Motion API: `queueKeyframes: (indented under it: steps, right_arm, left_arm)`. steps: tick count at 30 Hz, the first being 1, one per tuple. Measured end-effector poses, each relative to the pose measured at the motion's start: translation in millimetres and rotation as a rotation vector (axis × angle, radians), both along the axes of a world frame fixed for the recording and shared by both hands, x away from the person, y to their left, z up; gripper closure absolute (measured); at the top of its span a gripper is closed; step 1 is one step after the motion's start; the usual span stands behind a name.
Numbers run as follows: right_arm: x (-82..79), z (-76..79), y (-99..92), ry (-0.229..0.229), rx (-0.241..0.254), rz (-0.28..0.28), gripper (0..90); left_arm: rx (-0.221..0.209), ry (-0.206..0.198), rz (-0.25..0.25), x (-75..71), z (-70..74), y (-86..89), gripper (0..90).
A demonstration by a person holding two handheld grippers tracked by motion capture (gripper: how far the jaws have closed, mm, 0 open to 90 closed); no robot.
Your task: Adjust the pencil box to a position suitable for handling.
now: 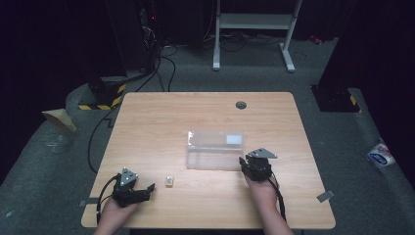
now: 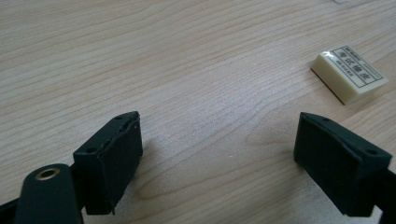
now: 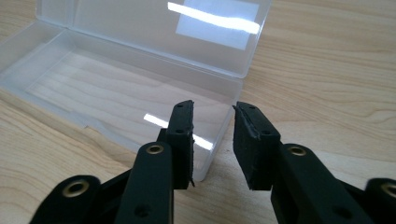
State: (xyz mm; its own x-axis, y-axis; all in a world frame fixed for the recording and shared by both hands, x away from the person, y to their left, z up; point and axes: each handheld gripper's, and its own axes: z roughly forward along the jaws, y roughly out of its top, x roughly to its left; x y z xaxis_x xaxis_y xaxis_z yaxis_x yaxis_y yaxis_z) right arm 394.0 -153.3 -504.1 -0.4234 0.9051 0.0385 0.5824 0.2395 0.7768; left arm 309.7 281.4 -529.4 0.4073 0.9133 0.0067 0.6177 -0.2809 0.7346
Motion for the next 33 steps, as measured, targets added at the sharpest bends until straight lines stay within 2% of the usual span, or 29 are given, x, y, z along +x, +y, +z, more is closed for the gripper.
queueKeyframes:
  steps: [2,5,9,12,13,19,20,21,22,23,24,26,30,33]
  right_arm:
    - [-0.9,1.9,-1.3,-0.001,-0.002,0.002,65.1]
    - [-3.5,6.9,-11.2,-0.003,0.000,-0.002,57.8]
    - [-6.1,7.8,-27.1,-0.037,0.003,-0.028,48.8]
    - [-6.9,7.0,-36.6,-0.040,0.007,-0.044,45.3]
    - [-8.1,4.6,-46.8,-0.046,0.010,-0.060,42.9]
    - [-12.5,-4.2,-77.0,-0.009,-0.002,-0.094,36.1]
    - [-12.5,-4.2,-77.0,-0.009,-0.002,-0.094,36.1]
    - [-14.4,-7.3,-86.2,0.011,-0.006,-0.097,33.4]
    - [-14.4,-7.3,-86.2,0.011,-0.006,-0.097,33.4]
    - [-17.3,-9.6,-91.3,0.039,-0.027,-0.098,31.6]
    - [-17.3,-9.6,-91.3,0.039,-0.027,-0.098,31.6]
    - [-23.1,-11.3,-96.6,0.027,-0.059,-0.105,30.5]
    - [-25.0,-15.8,-105.3,0.066,-0.071,-0.129,24.7]
    - [-26.2,-19.3,-110.8,0.066,-0.080,-0.144,20.1]
  left_arm:
    - [0.000,-0.001,-0.001,0.1,0.0,0.0,15.8]
    - [0.000,0.000,0.000,0.0,0.0,0.0,15.8]
    - [0.000,-0.001,0.000,0.1,0.0,0.0,15.7]
    - [-0.001,0.000,0.002,0.2,-0.1,-0.2,15.5]
    - [0.000,0.001,0.001,0.2,0.0,-0.3,15.5]
    - [0.002,0.000,0.005,0.3,0.1,-0.8,15.4]
    - [0.002,0.000,0.005,0.3,0.1,-0.8,15.4]
    - [0.002,0.000,0.006,0.3,0.1,-0.8,15.4]
    - [0.002,0.000,0.006,0.3,0.1,-0.8,15.4]
    - [0.001,0.000,0.007,0.3,0.1,-1.0,15.3]
    - [0.001,0.000,0.007,0.3,0.1,-1.0,15.3]
    - [0.001,0.001,0.008,0.5,0.1,-1.0,15.2]
    - [0.000,0.004,0.015,0.7,0.0,-2.0,14.7]
    - [0.003,-0.001,0.032,0.8,-0.3,-4.1,13.8]
